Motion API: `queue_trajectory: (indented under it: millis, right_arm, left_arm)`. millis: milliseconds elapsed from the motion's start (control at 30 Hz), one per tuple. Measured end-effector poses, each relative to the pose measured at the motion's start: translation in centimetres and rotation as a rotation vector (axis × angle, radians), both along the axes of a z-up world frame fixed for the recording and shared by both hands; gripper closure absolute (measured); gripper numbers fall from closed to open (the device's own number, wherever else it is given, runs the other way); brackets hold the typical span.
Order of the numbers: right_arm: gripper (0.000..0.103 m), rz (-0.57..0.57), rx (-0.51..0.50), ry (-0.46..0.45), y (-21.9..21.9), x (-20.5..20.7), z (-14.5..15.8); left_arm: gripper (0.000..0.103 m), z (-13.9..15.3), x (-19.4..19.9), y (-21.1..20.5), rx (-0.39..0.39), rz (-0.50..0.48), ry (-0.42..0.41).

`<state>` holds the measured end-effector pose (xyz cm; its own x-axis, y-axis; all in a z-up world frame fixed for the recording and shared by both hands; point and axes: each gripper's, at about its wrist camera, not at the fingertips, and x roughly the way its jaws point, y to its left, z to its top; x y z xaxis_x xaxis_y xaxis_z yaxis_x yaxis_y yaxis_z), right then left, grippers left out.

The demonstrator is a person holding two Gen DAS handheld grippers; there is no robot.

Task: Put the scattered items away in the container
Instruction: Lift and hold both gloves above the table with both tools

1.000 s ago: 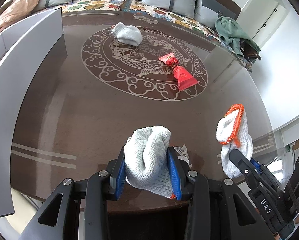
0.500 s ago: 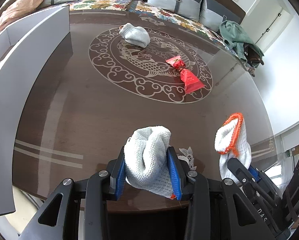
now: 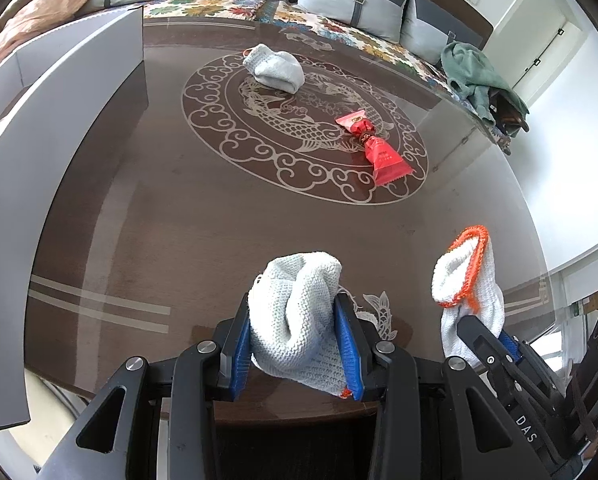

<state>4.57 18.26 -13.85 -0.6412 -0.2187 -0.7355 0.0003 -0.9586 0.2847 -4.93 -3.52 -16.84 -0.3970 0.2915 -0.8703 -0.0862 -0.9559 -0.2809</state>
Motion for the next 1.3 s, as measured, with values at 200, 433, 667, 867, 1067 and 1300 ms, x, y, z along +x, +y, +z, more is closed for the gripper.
queue_trajectory:
  millis: [200, 433, 667, 867, 1067, 1300]
  right_arm:
    - [0.074, -0.002, -0.001, -0.005, 0.1, 0.0, -0.1]
    - [0.074, -0.002, -0.001, -0.007, 0.1, 0.0, -0.2]
    - [0.074, 0.000, 0.009, -0.004, 0.0, 0.1, 0.0]
    - [0.074, 0.003, 0.016, 0.004, -0.3, 0.2, 0.1]
    - [0.074, 0.002, 0.014, 0.006, -0.1, 0.4, 0.2]
    - [0.074, 0.020, 0.017, -0.006, -0.7, 0.2, 0.1]
  left_arm:
    - [0.065, -0.2, 0.0, 0.2, -0.006, -0.003, -0.009]
    - [0.065, -0.2, -0.1, 0.1, -0.007, 0.002, -0.009]
    - [0.065, -0.2, 0.0, -0.3, -0.002, 0.009, -0.009]
    - [0.065, -0.3, 0.0, -0.7, 0.008, 0.022, -0.014]
    - [0.065, 0.1, 0.1, -0.8, 0.010, 0.024, -0.008]
    - [0.065, 0.3, 0.1, -1.1, 0.011, 0.029, -0.004]
